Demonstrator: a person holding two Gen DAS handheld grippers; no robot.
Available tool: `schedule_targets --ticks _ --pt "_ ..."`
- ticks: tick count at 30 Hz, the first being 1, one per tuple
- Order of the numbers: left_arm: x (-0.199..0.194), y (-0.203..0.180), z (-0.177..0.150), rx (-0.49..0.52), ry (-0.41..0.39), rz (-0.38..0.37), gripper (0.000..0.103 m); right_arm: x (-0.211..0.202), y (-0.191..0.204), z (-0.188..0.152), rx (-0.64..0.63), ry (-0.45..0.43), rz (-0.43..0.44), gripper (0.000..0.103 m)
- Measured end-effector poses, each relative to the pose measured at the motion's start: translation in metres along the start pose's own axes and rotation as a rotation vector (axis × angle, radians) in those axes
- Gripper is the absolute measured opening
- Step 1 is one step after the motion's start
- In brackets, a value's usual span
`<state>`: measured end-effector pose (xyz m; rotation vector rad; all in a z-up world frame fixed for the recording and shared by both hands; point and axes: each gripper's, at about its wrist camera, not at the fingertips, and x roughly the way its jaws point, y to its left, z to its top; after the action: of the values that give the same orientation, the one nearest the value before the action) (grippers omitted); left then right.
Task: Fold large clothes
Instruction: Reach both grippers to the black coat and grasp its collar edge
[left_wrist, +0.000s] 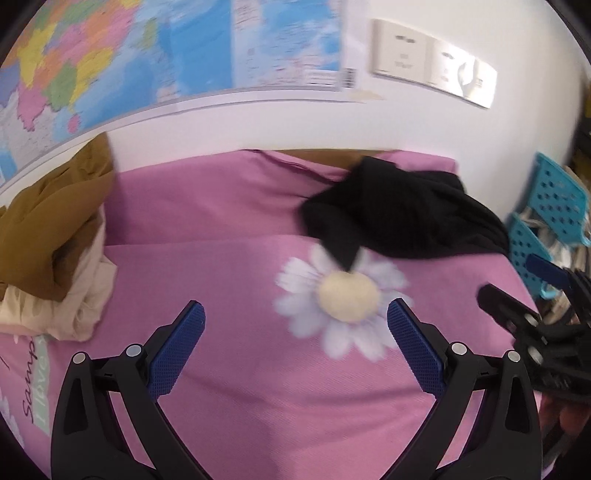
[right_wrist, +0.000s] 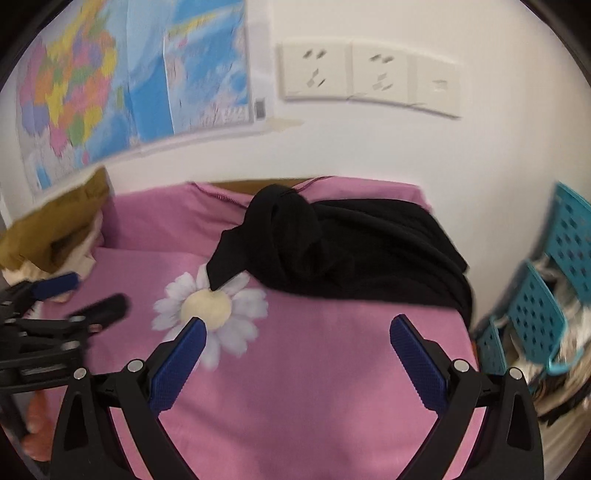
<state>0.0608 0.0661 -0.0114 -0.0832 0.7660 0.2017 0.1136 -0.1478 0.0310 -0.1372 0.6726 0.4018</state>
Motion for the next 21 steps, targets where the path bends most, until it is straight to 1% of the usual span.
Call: schedule_targets --ticks 3,8,10,11,12,13,14,15,16,18,21 --pt "0.011 0.015 0.008 -0.018 0.010 0.021 0.098 0.047 0.011 0.021 -0.094 0.056 -0.026 0.097" --pt "0.030 0.030 0.017 -0.029 0.026 0.056 0.098 0.103 0.021 0.045 -0.140 0.097 -0.034 0.097" --pt "0.038 0.034 0.019 -0.031 0.038 0.056 0.098 0.120 0.025 0.051 -0.159 0.112 -0.035 0.097" --pt "0.041 0.035 0.019 -0.032 0.044 0.056 0.098 0.129 0.026 0.054 -0.163 0.126 -0.021 0.097" --pt "0.045 0.036 0.019 -0.033 0.052 0.056 0.098 0.135 0.026 0.056 -0.159 0.138 -0.003 0.089" --pt "0.049 0.037 0.019 -0.035 0.059 0.055 0.098 0.140 0.025 0.060 -0.156 0.147 0.015 0.065" --pt "0.051 0.038 0.019 -0.032 0.061 0.056 0.098 0.142 0.023 0.061 -0.153 0.155 0.023 0.057" --pt "0.054 0.039 0.020 -0.028 0.064 0.057 0.098 0.140 0.017 0.063 -0.130 0.160 0.057 0.039" --pt "0.057 0.040 0.020 -0.024 0.065 0.057 0.098 0.137 0.015 0.065 -0.127 0.154 0.075 0.026" --pt "0.061 0.042 0.022 -0.019 0.065 0.051 0.098 0.120 0.010 0.067 -0.161 0.125 0.087 0.020" --pt "0.070 0.047 0.027 -0.011 0.068 0.023 0.098 0.086 0.005 0.073 -0.188 0.052 0.078 0.017"
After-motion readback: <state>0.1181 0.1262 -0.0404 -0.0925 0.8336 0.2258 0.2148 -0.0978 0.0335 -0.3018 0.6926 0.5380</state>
